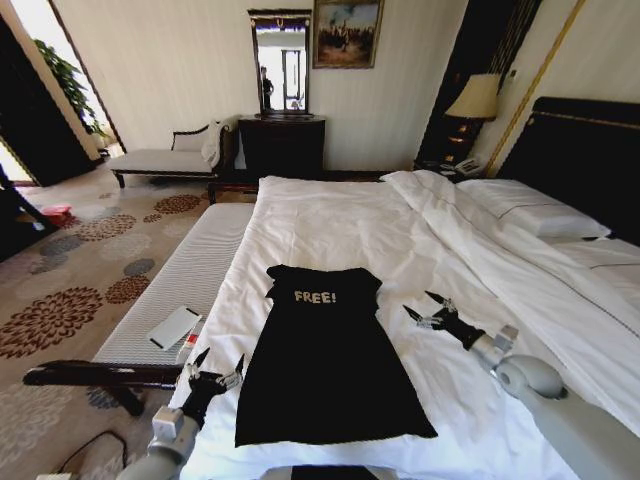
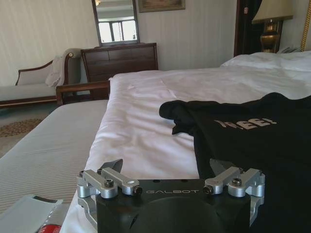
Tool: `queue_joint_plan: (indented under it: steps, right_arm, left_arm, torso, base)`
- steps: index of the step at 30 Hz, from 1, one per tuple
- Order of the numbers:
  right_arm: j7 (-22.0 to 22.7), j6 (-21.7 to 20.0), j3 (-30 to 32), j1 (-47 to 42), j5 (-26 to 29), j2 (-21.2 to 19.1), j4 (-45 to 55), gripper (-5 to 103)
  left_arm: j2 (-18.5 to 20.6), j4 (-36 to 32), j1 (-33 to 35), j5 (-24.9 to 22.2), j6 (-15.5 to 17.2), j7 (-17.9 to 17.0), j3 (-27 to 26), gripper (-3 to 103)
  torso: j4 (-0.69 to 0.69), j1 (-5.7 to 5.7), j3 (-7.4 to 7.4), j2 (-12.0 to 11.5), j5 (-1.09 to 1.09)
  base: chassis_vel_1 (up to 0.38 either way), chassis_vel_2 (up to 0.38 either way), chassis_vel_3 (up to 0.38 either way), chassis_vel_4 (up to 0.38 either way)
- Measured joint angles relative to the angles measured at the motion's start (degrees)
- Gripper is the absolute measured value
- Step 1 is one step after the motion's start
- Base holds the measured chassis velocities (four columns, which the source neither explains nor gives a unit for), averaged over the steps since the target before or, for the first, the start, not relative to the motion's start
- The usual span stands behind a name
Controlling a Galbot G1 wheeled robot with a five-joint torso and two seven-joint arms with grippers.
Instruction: Fold the clothes on the bed.
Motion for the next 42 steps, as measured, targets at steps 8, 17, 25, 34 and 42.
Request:
queue_joint_plan:
  steps: [8,17,25,34,42]
  right_arm:
    - [-2.83,-1.13,-13.73,15.49,-0.53,1.47,-12.11,100]
    - [-5.87,1.44,-27.82,32.44,-5.32,5.91,-28.19,100]
    - [-5.69,0.85,-33.40,37.60,-5.43,8.28,-32.17,100]
    - [-4.75,-0.53,-37.50,40.89,-4.91,11.10,-34.88,100]
    - [-3.74,-1.06,-39.23,42.42,-4.02,12.28,-36.81,85]
  left_arm:
    - [2.69,1.86,-3.18,-2.51,-0.03,0.35,0.11,100]
    - [2.94,2.02,-2.32,-2.99,0.05,0.76,-0.33,100]
    - [2.38,2.61,-2.65,-2.98,-0.16,1.23,0.15,100]
    - [1.58,3.25,-2.33,-2.95,-1.03,2.05,-0.06,100]
    - [1.07,3.71,-2.29,-3.07,-1.76,2.27,-0.51,100]
  torso:
    - [0.03,0.01,0.01,-0.01,0.02]
    - [0.05,0.00,0.00,0.00,0.02]
    - [0.01,-0.01,-0.01,0.01,0.02]
    - [0.03,-0.01,-0.01,0.01,0.02]
    - [0.03,-0.01,-0.01,0.01,0.02]
  base:
    - [0.000,0.000,0.000,0.000]
    - [0.000,0.000,0.000,0.000]
    - [0.000,0.000,0.000,0.000]
    - [0.000,0.000,0.000,0.000]
    - [0.000,0.000,0.000,0.000]
